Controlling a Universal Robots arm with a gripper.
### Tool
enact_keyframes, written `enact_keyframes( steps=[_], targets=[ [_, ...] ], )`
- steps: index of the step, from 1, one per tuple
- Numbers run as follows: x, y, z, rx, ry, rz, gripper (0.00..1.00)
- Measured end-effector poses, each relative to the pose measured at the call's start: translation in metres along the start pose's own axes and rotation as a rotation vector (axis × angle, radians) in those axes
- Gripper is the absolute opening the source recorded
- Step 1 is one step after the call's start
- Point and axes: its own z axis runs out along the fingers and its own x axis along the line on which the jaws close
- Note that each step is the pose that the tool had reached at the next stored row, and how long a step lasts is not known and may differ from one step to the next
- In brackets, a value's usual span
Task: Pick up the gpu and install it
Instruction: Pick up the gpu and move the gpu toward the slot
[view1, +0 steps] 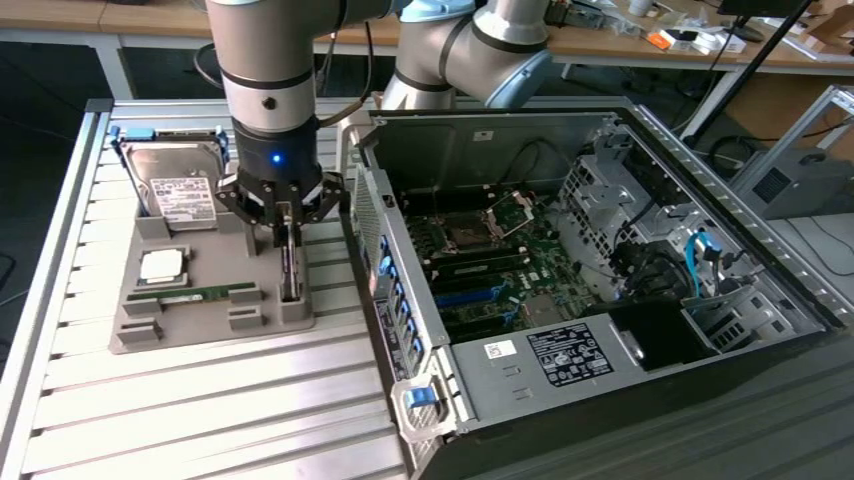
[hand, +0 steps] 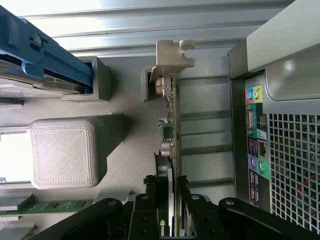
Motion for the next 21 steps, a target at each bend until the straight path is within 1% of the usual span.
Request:
enact_keyframes(
  steps=[13, 21],
  targets=[
    [0.0, 0.0, -0.0004, -0.0002, -0.0003, 0.0, 0.27],
    [-0.0003, -0.0001, -0.0083, 0.0, -0.0001, 0.0, 0.27]
  ],
)
